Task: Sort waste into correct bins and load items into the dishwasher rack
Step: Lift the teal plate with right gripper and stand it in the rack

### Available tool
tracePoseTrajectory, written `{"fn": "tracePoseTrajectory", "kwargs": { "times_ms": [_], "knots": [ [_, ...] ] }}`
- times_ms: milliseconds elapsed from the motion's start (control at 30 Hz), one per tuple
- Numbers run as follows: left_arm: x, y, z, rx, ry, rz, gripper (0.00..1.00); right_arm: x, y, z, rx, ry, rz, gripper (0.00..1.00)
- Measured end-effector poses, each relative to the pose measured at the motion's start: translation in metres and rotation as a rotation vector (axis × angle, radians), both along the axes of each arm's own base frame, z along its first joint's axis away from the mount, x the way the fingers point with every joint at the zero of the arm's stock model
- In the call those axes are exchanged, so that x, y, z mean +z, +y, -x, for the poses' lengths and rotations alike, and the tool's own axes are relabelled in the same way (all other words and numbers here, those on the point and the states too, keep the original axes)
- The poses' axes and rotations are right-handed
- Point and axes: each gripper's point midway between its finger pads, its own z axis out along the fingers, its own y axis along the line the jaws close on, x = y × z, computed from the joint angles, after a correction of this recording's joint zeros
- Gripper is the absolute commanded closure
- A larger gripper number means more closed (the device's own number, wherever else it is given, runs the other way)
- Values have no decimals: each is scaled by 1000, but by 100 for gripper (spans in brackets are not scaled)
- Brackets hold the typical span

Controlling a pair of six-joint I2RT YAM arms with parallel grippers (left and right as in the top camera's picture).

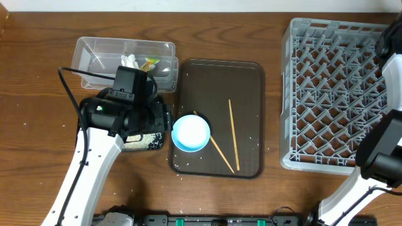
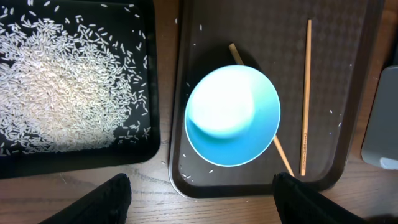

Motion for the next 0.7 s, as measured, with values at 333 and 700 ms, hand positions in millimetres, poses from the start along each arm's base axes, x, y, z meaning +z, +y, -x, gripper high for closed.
{"fn": "tracePoseTrajectory", "kwargs": {
  "times_ms": [333, 700],
  "knots": [
    [0, 0, 0, 0, -1, 0, 24, -8, 5, -3, 30, -13, -40, 98],
    [0, 0, -1, 0, -3, 1, 24, -37, 39, 3, 6, -89, -181, 49]
  ]
}}
